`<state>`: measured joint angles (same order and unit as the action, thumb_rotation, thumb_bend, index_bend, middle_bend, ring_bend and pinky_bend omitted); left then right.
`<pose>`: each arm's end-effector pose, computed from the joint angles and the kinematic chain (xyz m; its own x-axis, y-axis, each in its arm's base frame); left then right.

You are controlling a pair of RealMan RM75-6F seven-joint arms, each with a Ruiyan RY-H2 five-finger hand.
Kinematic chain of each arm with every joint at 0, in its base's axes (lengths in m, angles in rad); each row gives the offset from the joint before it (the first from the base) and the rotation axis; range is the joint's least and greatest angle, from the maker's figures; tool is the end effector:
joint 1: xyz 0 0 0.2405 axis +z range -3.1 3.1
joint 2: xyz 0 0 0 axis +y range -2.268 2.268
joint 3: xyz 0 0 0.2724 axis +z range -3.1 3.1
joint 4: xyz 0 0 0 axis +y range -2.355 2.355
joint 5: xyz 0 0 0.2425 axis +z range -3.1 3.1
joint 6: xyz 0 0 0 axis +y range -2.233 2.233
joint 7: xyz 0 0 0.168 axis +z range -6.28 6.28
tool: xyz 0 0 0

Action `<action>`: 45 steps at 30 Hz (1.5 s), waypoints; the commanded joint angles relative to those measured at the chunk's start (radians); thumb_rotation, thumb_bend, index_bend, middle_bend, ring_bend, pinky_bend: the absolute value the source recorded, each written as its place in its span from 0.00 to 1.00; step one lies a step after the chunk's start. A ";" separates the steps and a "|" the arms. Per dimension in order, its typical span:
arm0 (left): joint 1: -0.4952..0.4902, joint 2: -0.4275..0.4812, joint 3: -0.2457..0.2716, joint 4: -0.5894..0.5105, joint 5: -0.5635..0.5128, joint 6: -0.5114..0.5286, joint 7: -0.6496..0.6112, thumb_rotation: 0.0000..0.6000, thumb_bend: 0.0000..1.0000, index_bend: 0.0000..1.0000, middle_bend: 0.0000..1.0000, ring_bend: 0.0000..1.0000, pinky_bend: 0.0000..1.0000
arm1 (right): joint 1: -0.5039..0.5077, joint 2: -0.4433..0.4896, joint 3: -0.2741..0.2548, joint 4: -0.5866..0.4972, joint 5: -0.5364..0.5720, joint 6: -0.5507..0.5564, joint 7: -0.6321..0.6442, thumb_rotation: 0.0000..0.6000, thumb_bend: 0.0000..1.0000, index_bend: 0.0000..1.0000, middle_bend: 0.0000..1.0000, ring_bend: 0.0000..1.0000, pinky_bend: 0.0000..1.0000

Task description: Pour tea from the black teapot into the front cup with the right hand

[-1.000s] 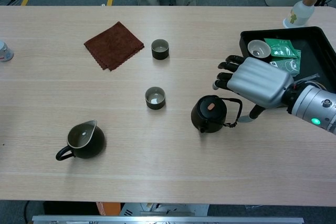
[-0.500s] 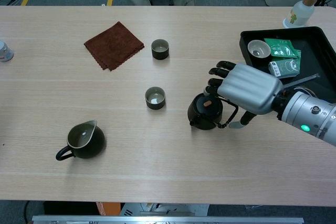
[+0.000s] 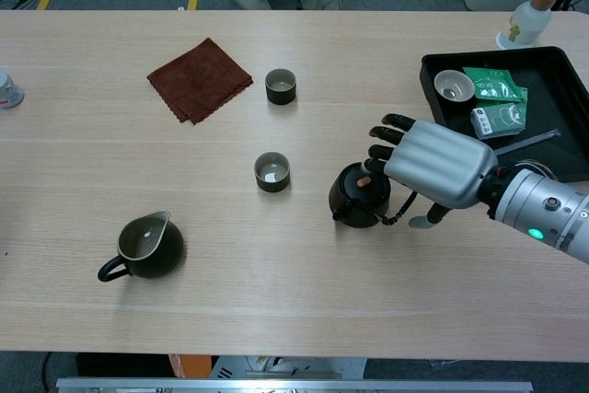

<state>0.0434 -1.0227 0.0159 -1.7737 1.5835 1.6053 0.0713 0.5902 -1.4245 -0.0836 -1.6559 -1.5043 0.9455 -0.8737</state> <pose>-0.3188 0.1505 0.1567 0.4046 -0.0020 0.9145 0.9140 0.0316 -0.4044 -0.1904 -0.2563 -0.0695 0.8988 0.0328 0.4371 -0.2779 -0.7286 0.6261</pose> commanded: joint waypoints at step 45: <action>0.008 0.024 0.004 -0.003 0.009 0.008 -0.034 1.00 0.39 0.22 0.23 0.18 0.15 | 0.087 -0.198 0.212 0.022 0.159 0.084 -0.018 1.00 0.08 0.26 0.36 0.19 0.22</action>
<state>0.0508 -0.9990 0.0192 -1.7783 1.5921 1.6128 0.0380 0.6678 -1.6104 0.1180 -1.6383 -1.3594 1.0357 -0.8811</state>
